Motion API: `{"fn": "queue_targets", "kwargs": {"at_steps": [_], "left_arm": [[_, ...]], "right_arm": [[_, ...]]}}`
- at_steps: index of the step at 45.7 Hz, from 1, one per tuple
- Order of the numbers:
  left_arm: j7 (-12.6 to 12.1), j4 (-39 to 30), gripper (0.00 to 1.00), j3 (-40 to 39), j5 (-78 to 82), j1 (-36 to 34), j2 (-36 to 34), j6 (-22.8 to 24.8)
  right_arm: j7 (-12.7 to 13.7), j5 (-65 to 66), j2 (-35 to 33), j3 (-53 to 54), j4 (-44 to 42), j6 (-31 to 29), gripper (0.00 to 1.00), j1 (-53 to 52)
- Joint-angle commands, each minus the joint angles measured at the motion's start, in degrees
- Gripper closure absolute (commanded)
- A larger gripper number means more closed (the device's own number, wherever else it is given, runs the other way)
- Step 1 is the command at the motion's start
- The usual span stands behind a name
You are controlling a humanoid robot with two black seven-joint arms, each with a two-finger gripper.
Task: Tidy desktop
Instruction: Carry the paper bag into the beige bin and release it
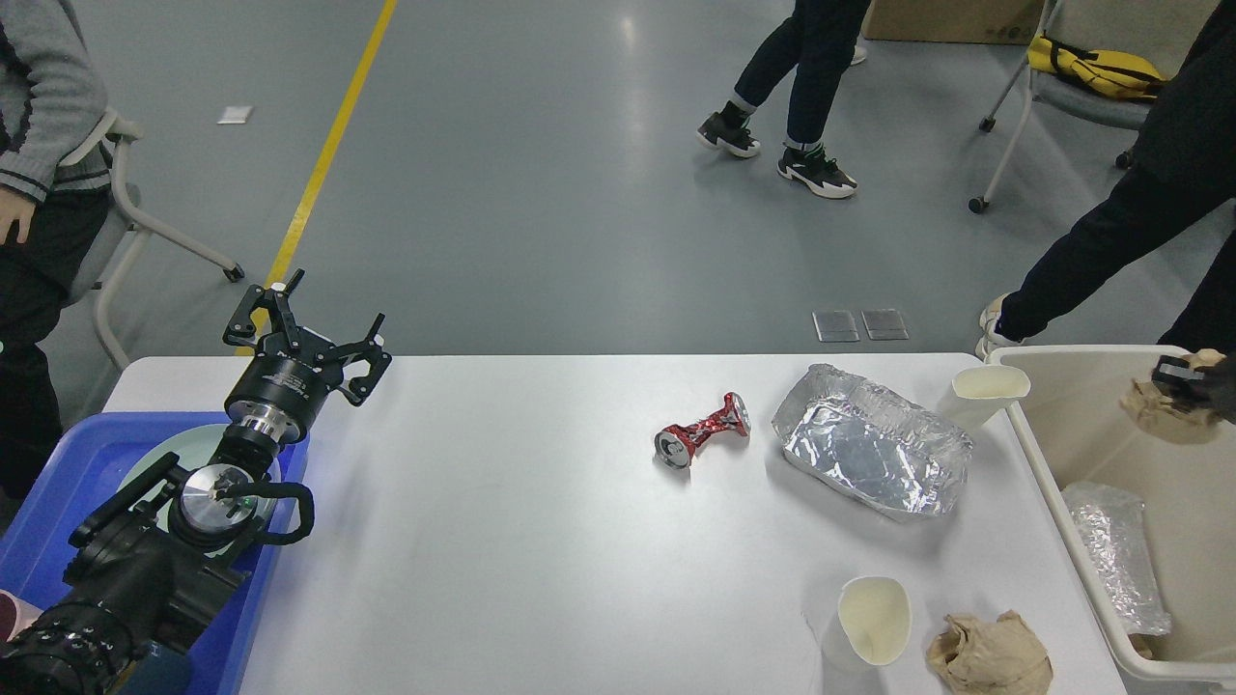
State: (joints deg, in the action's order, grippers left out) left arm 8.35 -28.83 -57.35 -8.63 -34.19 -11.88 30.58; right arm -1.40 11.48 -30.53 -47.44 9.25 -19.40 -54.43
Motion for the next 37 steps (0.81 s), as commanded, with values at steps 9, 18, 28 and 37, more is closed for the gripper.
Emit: {"fn": "queue_targets", "kwargs": {"at_steps": [9,18,28,37], "left_arm": [[0.0,0.0,0.04,0.05,0.02,0.0,0.01,0.01],[0.0,0.0,0.04,-0.04,-0.07,0.0,-0.07,0.01],[0.0,0.0,0.04,-0.04,0.02,0.0,0.01,0.01],[0.0,0.0,0.04,0.05,0.02,0.0,0.01,0.01]], "right_arm": [[0.69,-6.12,8.38,0.86,-8.73,12.98,0.0,13.56],[0.69,-6.03,8.82,0.86,-8.73,12.98,0.0,14.61],[0.69,-6.03,8.56,0.95,-8.81,12.98,0.0,14.7],[0.69,-6.03,8.21,0.95,-8.99,12.46,0.0,14.09]]}}
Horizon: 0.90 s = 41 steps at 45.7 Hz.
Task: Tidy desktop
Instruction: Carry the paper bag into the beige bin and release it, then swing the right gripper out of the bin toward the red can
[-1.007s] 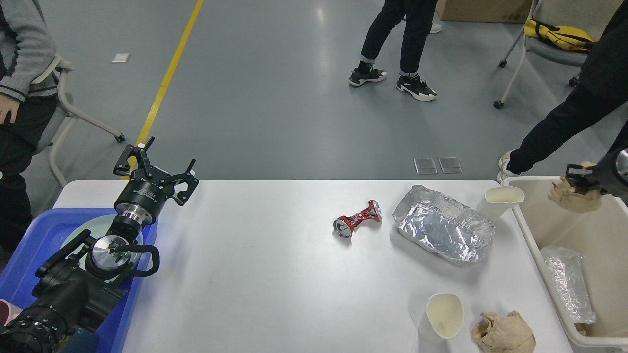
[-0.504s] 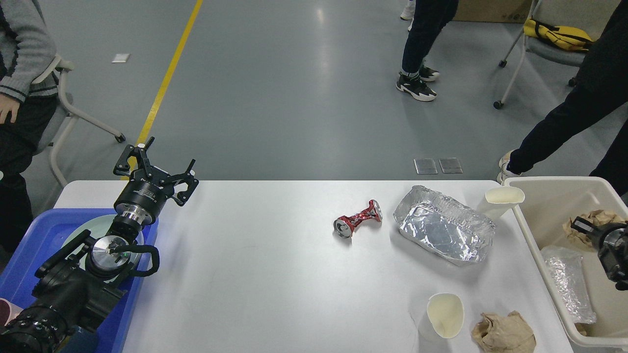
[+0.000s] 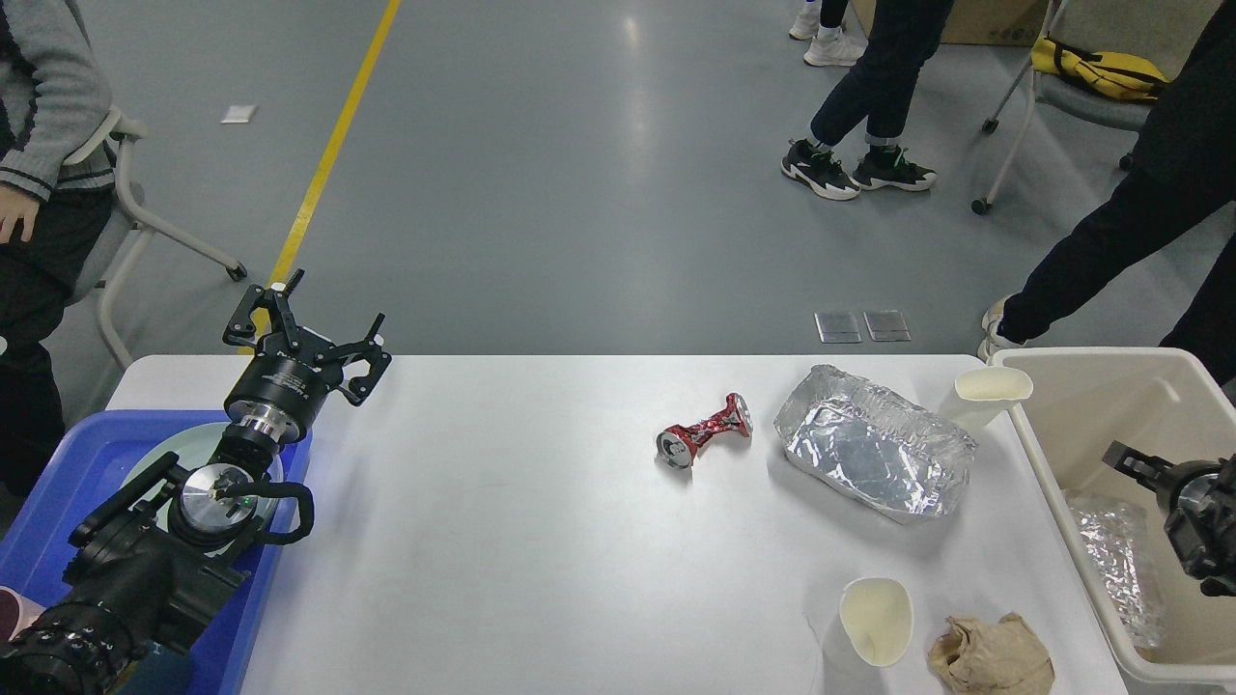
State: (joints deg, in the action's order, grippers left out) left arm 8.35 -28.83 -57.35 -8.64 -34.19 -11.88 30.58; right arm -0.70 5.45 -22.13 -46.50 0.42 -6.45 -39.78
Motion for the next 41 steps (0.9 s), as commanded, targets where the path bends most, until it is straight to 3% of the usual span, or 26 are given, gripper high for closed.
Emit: {"fn": "queue_targets", "kwargs": {"at_steps": [1,9,18,24,30,34,41], "left_arm": [[0.0,0.0,0.04,-0.04,0.03,0.0,0.02,0.01],[0.0,0.0,0.04,0.05,0.03,0.0,-0.07,0.01],[0.0,0.0,0.04,0.05,-0.06,0.0,0.02,0.01],[0.0,0.0,0.04,0.05,0.03,0.0,-0.07,0.01],[0.0,0.0,0.04,0.05,-0.06,0.0,0.02,0.01],[0.0,0.0,0.04,-0.04,0.03,0.0,0.02,0.01],[0.0,0.0,0.04,0.05,0.03,0.0,0.02,0.01]], "right_arm": [[-0.09,0.0,-0.19,0.01,-0.24,-0.58,0.0,-0.74],[-0.44,-0.17,-1.33,0.1,-0.24,-2.77,0.0,-6.53],[-0.88,0.18,-4.85,-2.35,0.11,-10.33,0.0,-15.67],[-5.27,0.18,-4.15,-9.12,0.29,-17.09,0.0,-26.65],[-6.24,-0.08,0.5,-9.75,2.3,-24.04,0.0,-36.14],[-6.16,-0.17,2.44,-9.31,11.51,-26.51,0.0,-43.7],[-5.63,0.27,2.0,-10.63,41.2,-26.42,0.0,-59.78]]}}
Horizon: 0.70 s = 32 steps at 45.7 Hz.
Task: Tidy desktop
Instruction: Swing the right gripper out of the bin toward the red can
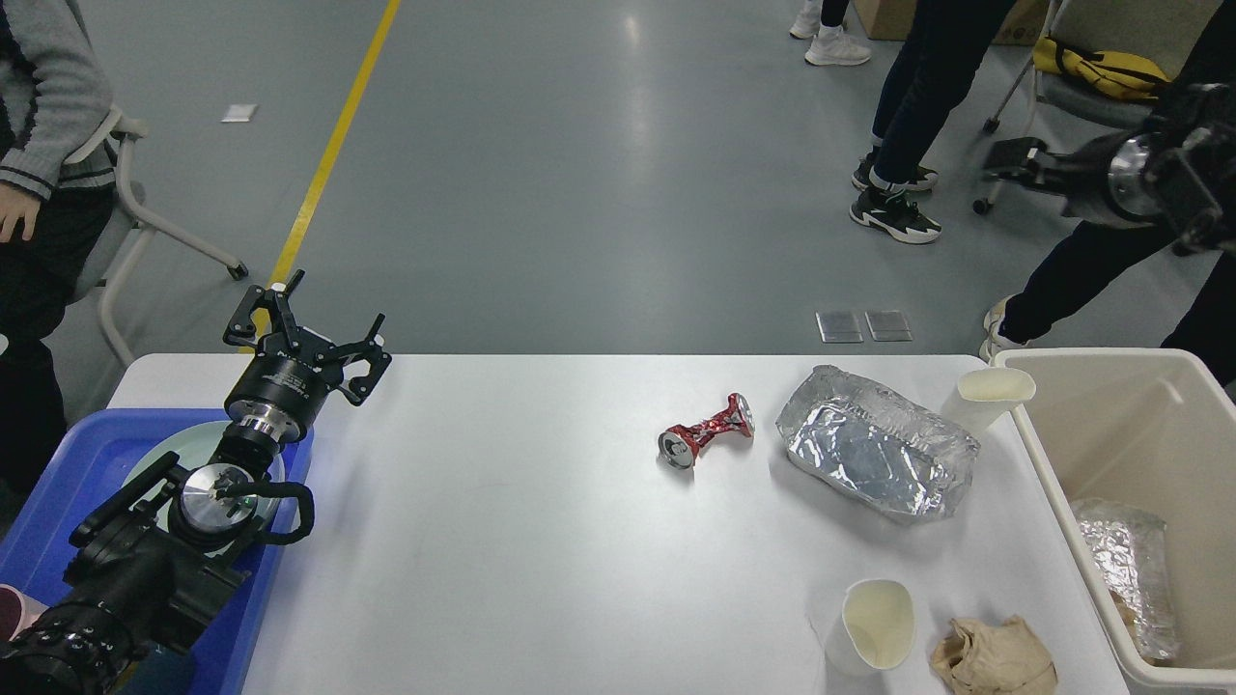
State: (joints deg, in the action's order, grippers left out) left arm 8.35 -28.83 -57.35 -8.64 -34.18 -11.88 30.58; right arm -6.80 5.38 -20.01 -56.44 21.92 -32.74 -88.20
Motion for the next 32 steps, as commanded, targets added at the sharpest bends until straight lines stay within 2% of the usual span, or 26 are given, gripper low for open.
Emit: {"fn": "queue_targets", "kwargs": {"at_steps": [1,8,13,17,24,32], "left_arm": [[0.0,0.0,0.04,-0.04,0.03,-0.01,-0.07,0.01],[0.0,0.0,0.04,-0.04,0.03,-0.01,-0.07,0.01],[0.0,0.0,0.04,-0.05,0.03,-0.01,-0.07,-0.08],[0.0,0.0,0.04,-0.05,-0.06,-0.01,0.02,-0.08],[0.0,0.0,0.04,0.04,0.03,-0.01,0.02,0.01],[0.0,0.0,0.04,-0.04,-0.06,-0.01,0.02,0.01]], "right_arm": [[0.56,0.33,-0.12,-0.69,23.31,-0.13,0.0,-13.3],[1.96,0.33,1.02,-0.69,46.88,1.89,0.0,-23.15],[5.83,0.07,4.27,-2.62,54.19,2.16,0.0,-25.0],[6.27,0.33,4.89,-4.29,59.28,2.16,0.0,-25.88],[6.27,0.42,5.77,-4.12,58.68,4.43,0.0,-24.31],[6.27,-0.02,5.42,-4.12,54.56,14.36,0.0,-18.07]]}}
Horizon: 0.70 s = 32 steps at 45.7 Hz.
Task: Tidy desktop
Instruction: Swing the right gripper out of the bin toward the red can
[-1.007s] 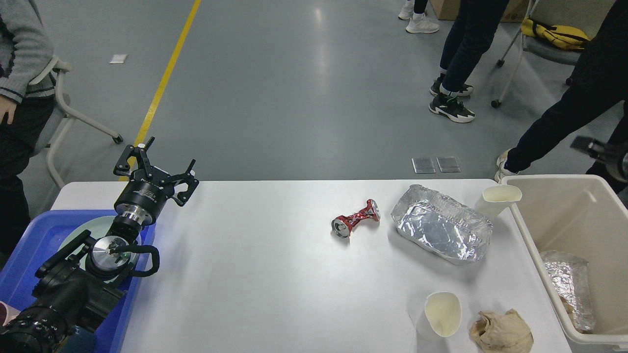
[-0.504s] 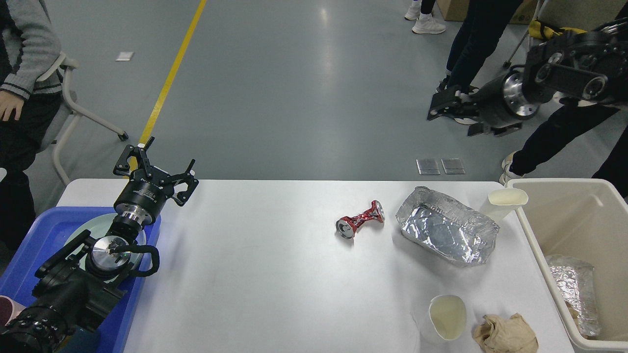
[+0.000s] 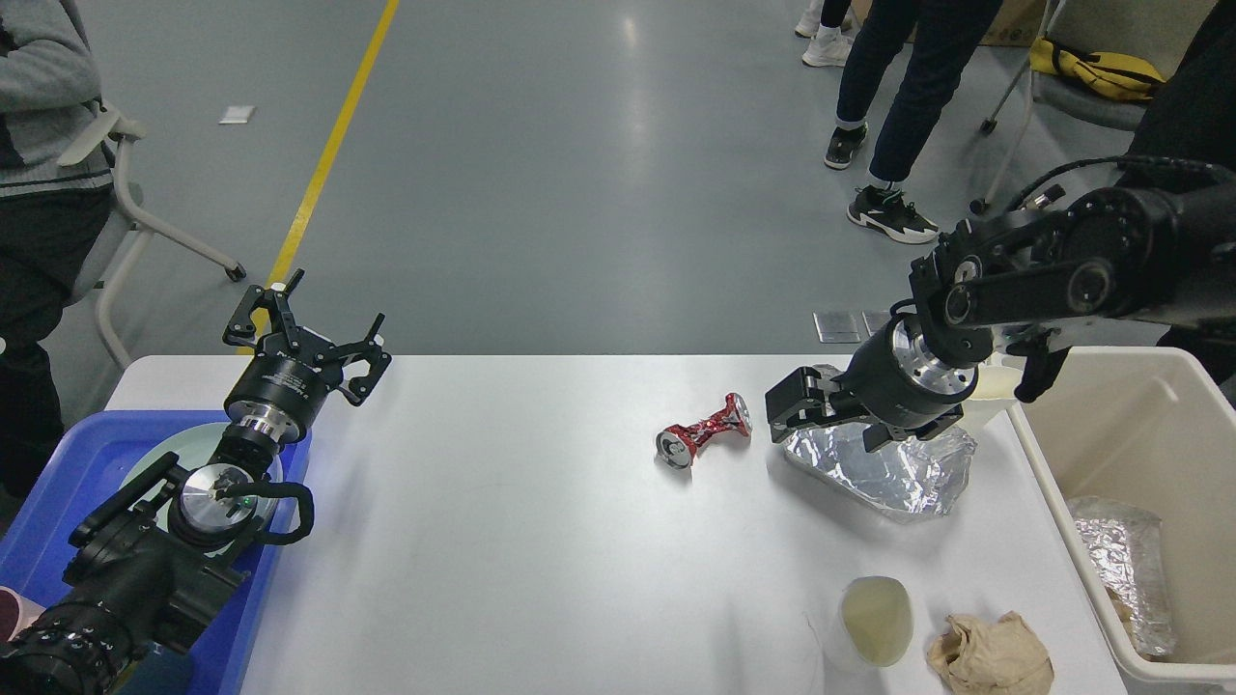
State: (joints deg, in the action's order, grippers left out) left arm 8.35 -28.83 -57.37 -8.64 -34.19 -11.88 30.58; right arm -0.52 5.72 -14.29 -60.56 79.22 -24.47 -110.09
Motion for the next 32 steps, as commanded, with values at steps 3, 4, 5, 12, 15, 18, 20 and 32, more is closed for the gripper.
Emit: {"fn": "queue_targets", "kwargs": {"at_steps": [3,4,5,12,15,18,20,32], "left_arm": [[0.0,0.0,0.04,-0.02,0.03,0.0,-0.08,0.01],[0.0,0.0,0.04,-0.02,0.03,0.0,0.01,0.01],[0.0,0.0,0.04,0.07,0.03,0.0,-0.08,-0.08],[0.0,0.0,0.04,-0.02,0.03,0.0,-0.08,0.01],[0.0,0.0,0.04,0.07,0.03,0.09,0.01,0.01],[0.0,0.0,0.04,-0.02,0.03,0.0,0.01,0.01],[0.0,0.0,0.04,0.07,-0.06,0.0,0.01,0.01],[0.0,0.0,0.04,-0.02,0.03,0.0,-0.08,0.01]], "right_arm": [[0.0,-0.71,-0.3,0.44,-4.07,8.03,0.0,5.67],[0.0,-0.79,-0.22,0.79,-4.33,8.29,0.0,6.11],[0.0,-0.88,-0.13,1.23,-4.51,8.56,0.0,6.63],[0.0,-7.11,1.63,5.27,-8.02,8.82,0.0,10.23],[0.08,-10.63,3.91,7.11,-10.92,9.0,0.0,12.43],[0.08,-13.18,6.28,8.35,-13.64,9.61,0.0,14.37],[0.17,-14.41,7.86,9.14,-15.4,10.4,0.0,15.6],[2.19,-17.93,16.92,12.48,-25.6,16.03,0.0,21.93]]}}
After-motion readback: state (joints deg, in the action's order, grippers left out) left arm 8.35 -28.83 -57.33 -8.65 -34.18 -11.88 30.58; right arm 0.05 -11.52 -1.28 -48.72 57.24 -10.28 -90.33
